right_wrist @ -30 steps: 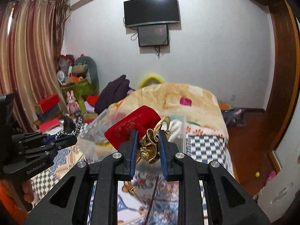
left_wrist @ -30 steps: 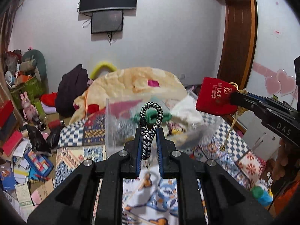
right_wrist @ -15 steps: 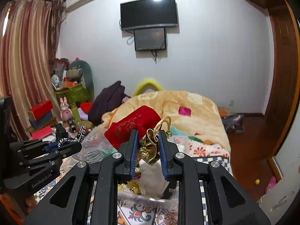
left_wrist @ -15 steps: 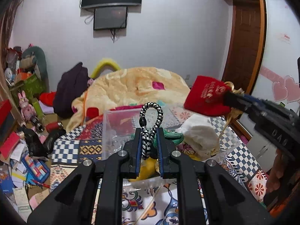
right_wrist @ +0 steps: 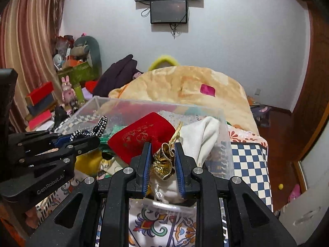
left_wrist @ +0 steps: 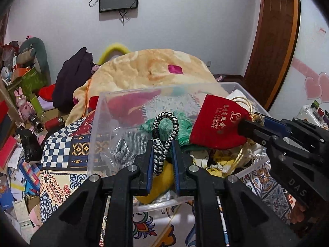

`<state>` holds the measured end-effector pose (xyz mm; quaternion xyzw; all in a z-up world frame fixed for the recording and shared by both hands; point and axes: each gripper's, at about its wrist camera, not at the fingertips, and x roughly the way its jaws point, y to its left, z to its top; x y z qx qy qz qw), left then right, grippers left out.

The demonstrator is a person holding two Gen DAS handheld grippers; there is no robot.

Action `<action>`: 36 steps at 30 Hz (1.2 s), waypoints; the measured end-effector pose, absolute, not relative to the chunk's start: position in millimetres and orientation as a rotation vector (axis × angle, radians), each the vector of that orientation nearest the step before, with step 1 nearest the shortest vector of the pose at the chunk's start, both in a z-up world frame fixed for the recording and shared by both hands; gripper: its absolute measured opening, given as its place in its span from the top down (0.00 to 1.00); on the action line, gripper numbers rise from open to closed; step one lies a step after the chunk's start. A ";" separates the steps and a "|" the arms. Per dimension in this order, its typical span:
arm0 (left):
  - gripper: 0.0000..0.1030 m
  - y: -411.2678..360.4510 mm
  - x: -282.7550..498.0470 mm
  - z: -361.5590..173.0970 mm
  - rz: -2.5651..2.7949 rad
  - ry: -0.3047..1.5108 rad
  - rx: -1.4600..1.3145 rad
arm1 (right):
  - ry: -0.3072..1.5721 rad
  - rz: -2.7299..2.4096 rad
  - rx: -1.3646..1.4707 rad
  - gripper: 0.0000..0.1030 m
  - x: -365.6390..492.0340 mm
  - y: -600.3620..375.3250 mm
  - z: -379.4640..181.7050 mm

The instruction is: Organize soft objects

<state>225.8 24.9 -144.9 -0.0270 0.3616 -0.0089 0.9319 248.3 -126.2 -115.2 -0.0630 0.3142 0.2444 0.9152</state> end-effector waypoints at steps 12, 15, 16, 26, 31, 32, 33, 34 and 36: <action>0.61 28.8 196.9 -121.0 -0.048 0.713 -0.086 | 0.651 0.504 -0.133 0.48 241.6 -142.2 -102.3; 0.59 25.9 183.3 -104.4 -0.049 0.662 -0.071 | 0.610 0.499 -0.127 0.48 233.2 -147.9 -87.9; 0.57 24.2 176.7 -96.7 -0.050 0.638 -0.063 | 0.597 0.502 -0.122 0.48 230.2 -149.5 -83.3; 0.52 14.0 122.4 -24.4 -0.068 0.415 -0.034 | 0.377 0.517 -0.052 0.39 183.6 -174.8 -16.0; 0.44 7.6 90.9 4.8 -0.069 0.307 -0.029 | 0.274 0.536 -0.016 0.34 155.9 -184.2 9.2; 0.43 6.6 86.8 8.6 -0.071 0.295 -0.029 | 0.251 0.540 -0.011 0.33 150.0 -186.5 14.5; 0.41 5.9 81.4 13.1 -0.070 0.277 -0.028 | 0.238 0.541 -0.007 0.33 146.5 -188.1 16.2; 0.39 5.1 77.4 16.4 -0.068 0.264 -0.028 | 0.225 0.541 -0.004 0.32 143.4 -189.7 18.1; 0.29 4.1 70.2 21.1 -0.065 0.240 -0.030 | 0.201 0.545 0.005 0.28 137.0 -192.5 22.4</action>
